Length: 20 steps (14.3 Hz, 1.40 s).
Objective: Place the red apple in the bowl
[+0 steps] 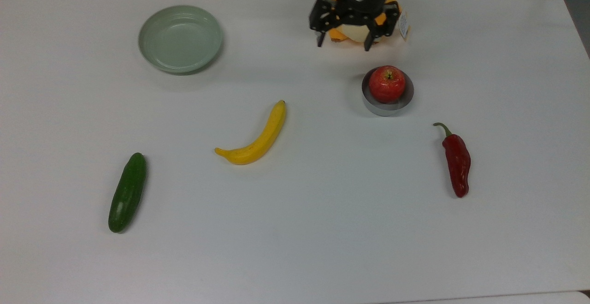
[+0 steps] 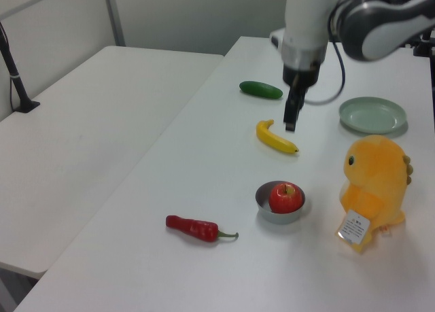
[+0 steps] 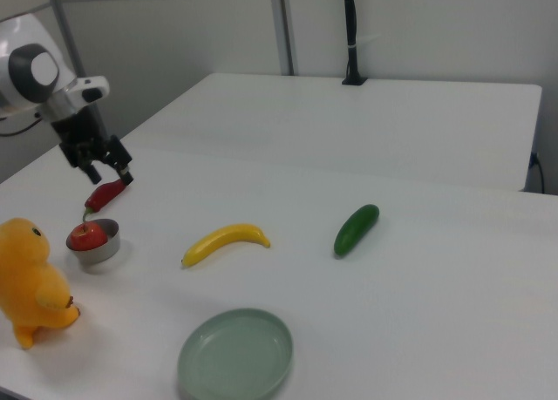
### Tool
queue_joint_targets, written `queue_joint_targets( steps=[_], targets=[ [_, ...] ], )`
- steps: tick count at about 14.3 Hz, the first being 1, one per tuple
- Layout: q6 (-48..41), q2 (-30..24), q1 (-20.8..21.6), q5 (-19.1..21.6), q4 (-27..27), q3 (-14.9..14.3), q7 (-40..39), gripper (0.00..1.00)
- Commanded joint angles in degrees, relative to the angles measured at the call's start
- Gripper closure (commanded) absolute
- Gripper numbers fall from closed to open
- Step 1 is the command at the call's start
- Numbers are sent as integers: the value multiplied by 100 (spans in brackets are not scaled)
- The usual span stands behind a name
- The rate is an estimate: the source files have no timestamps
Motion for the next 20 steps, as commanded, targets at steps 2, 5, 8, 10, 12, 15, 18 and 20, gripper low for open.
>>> queue_joint_targets(
  steps=[2, 5, 8, 10, 12, 15, 18, 20],
  targets=[
    [-78, -586, 26, 950, -126, -1160, -562, 0],
    [-52, -675, -140, 1619, -126, -1636, -956, 0],
    [1, -728, -378, 1930, -144, -1672, -1380, 0],
    [-16, -728, -352, 1956, -231, -1672, -1398, 0],
    [-17, -737, -326, 1956, -302, -1672, -1424, 0],
    [-69, -737, -326, 1956, -302, -1629, -1563, 0],
    [-78, -772, -334, 1930, -372, -1611, -1617, 0],
    [-69, -746, -317, 1921, -399, -1611, -1635, 0]
  ],
)
